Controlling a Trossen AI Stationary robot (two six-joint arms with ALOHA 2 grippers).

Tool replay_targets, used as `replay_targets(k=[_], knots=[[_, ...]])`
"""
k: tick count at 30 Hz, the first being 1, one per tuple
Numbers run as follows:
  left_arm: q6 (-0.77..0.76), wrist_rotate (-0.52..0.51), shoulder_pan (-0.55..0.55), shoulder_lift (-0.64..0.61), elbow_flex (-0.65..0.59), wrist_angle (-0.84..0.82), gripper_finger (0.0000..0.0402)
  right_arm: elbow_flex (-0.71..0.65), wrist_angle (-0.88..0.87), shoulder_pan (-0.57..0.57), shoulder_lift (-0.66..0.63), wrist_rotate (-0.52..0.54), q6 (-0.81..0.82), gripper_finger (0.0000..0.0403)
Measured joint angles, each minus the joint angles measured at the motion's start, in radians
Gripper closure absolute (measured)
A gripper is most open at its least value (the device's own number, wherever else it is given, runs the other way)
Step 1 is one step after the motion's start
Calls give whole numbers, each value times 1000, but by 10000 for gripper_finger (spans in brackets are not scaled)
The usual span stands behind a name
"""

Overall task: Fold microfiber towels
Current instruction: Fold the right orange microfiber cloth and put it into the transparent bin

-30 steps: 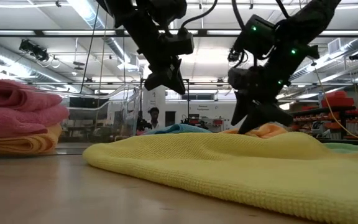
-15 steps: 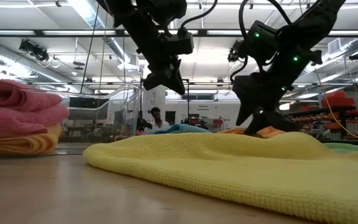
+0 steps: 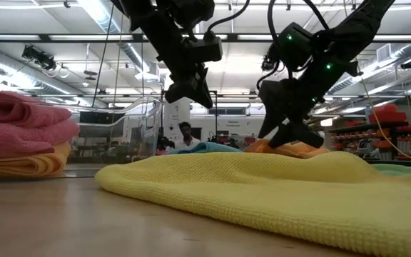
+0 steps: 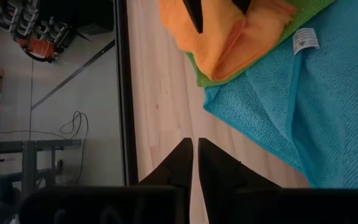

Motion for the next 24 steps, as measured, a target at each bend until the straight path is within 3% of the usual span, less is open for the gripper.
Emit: replay_targets(k=[11,20,24], knots=[[0,0,-1,0,0,-1,375,0,81,8,0,70,-85,206],[0,-1,-1,0,0,-1,377,0,23,-52,0,-34,43,207],[-1,-1,-1,0,0,-1,371,0,23,-57,0,-75,57,245]])
